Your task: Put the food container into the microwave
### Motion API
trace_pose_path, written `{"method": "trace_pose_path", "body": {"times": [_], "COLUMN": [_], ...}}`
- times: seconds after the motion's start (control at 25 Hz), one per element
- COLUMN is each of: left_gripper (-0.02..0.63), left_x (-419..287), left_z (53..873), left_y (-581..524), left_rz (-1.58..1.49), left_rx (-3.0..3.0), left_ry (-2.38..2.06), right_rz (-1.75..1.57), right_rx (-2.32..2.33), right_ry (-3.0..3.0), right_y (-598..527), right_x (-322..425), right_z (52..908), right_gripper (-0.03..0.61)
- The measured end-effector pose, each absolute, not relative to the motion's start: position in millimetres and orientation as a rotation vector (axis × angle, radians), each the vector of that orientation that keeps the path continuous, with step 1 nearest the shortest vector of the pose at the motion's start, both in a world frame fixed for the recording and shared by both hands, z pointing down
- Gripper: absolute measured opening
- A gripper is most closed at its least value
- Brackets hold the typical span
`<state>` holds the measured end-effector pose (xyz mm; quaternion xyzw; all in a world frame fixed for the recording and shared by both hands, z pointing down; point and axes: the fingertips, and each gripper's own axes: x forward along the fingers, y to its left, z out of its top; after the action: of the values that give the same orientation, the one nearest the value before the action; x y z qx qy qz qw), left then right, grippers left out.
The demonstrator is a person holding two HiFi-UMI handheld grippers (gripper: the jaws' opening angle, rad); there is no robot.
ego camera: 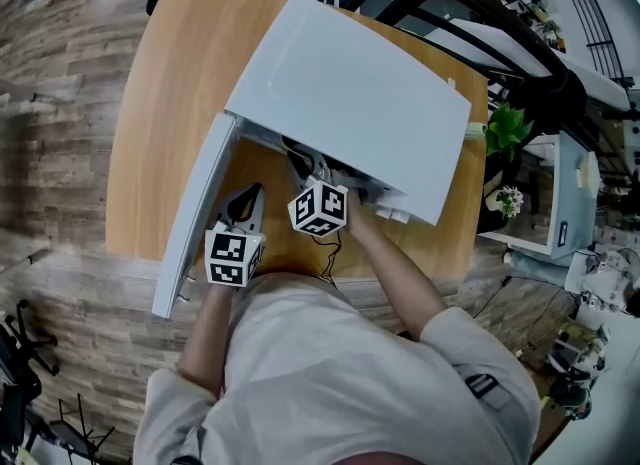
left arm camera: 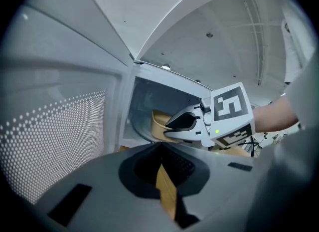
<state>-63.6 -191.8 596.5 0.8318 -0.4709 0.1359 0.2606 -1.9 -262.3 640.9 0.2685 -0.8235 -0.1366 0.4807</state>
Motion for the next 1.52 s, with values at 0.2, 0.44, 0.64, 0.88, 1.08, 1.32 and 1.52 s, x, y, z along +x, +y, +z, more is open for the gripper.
{"method": "trace_pose_path", "body": {"times": [0.2,0.44,0.64,0.88,1.08,1.32,1.52], "left_gripper": [0.012,0.012,0.012,0.012,0.012,0.012,0.012], "left_x": [-66,-63,-67,-66,-69,-67,-62], "left_z": [597,599,597,596,591,589,587], "left_y": [-192,-192,-191,-188,-185,-179,-169], "left_rz": [0.362,0.358,0.364,0.37,0.381,0.4,0.417], "left_rx": [2.244,2.241,2.245,2.251,2.261,2.27,2.279], "left_ry": [-1.282,-1.283,-1.273,-1.27,-1.281,-1.278,-1.27], "right_rz": [-0.343,-0.349,-0.337,-0.364,-0.33,-0.288,-0.221], "right_rx": [0.661,0.684,0.731,0.824,0.874,0.929,0.977], "right_ry": [-1.994,-1.97,-1.951,-1.904,-1.925,-1.986,-2.059], "right_y": [-267,-275,-281,-296,-301,-293,-277], "right_x": [-4,2,2,10,8,7,8], "right_z": [644,650,652,652,651,644,637], "right_gripper": [0.048,0.048,0.049,0.057,0.152,0.206,0.216]}}
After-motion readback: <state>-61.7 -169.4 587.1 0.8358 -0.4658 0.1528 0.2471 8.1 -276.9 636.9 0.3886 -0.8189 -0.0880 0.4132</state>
